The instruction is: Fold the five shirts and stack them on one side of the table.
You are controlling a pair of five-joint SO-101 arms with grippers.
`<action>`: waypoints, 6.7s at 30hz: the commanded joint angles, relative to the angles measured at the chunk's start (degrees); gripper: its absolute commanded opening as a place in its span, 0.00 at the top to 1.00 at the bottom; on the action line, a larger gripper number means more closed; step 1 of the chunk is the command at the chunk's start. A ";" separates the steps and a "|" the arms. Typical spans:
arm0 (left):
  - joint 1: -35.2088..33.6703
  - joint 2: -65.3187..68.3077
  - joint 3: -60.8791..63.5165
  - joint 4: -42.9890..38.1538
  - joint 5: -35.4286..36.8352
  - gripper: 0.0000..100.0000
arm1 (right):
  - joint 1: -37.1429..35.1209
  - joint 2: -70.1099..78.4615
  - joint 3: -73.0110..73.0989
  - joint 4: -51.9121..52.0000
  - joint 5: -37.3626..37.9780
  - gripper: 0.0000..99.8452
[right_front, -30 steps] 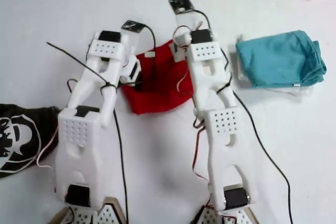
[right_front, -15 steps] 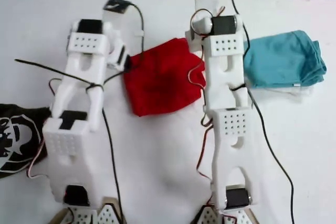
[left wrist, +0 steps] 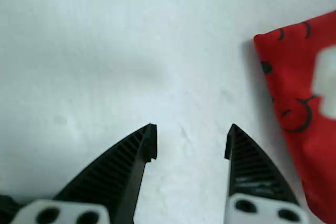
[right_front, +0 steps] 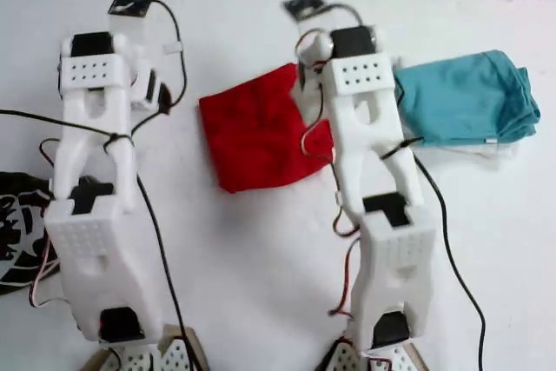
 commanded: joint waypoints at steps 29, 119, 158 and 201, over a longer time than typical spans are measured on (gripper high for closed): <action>-3.60 -3.78 -0.75 -0.79 -0.88 0.77 | 0.92 -3.82 22.07 -18.59 0.53 0.98; 0.62 -4.13 -2.68 7.12 1.49 0.77 | 0.13 41.54 -50.37 -32.22 2.90 0.82; 21.63 -1.93 13.85 -0.26 6.15 0.77 | 9.01 41.89 -63.12 1.63 2.81 0.96; -5.10 -23.91 14.29 5.27 1.93 0.77 | -2.68 50.95 -53.80 1.71 3.96 0.98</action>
